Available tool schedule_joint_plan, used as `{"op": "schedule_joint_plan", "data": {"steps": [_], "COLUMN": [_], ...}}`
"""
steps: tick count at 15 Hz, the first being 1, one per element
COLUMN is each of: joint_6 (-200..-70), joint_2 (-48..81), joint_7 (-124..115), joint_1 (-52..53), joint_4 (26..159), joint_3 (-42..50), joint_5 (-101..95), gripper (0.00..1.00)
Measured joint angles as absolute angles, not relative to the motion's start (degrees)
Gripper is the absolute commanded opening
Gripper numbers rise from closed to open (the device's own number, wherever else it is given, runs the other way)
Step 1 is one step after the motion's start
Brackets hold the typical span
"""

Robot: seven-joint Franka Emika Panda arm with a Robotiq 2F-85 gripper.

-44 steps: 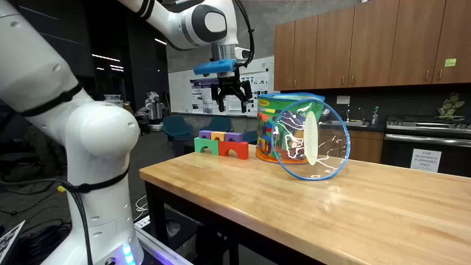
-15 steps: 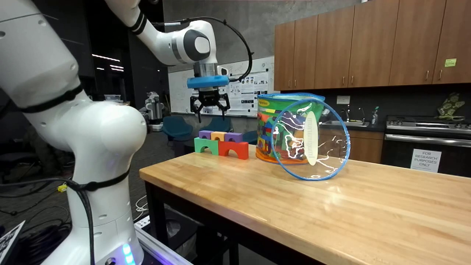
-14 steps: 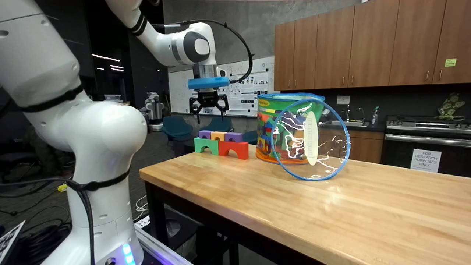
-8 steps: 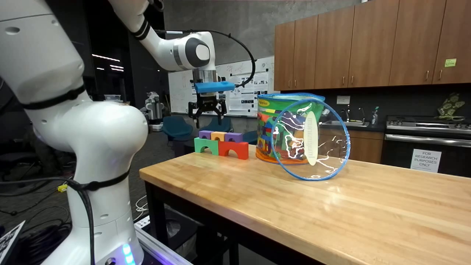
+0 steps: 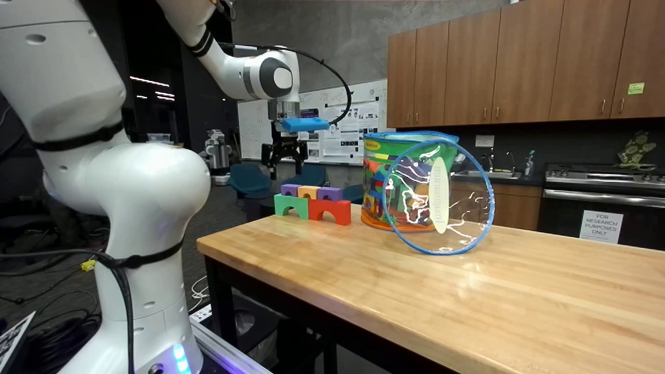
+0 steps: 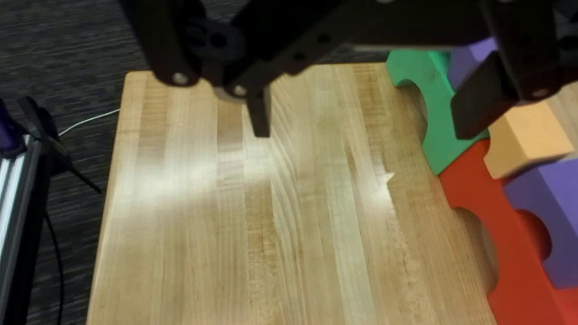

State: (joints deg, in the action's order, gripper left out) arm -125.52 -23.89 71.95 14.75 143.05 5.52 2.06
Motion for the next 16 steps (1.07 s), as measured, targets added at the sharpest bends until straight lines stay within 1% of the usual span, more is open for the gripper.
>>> {"op": "schedule_joint_plan", "data": {"steps": [7, 16], "joint_6": [-126.33, -128.49], "joint_2": [-19.93, -11.06], "joint_7": [78.79, 81.40], "joint_1": [16.75, 16.88], "joint_4": [140.00, 132.57], "joint_3": [0.57, -3.75], "joint_5": [5.18, 5.27], "gripper": [1.00, 1.00]}}
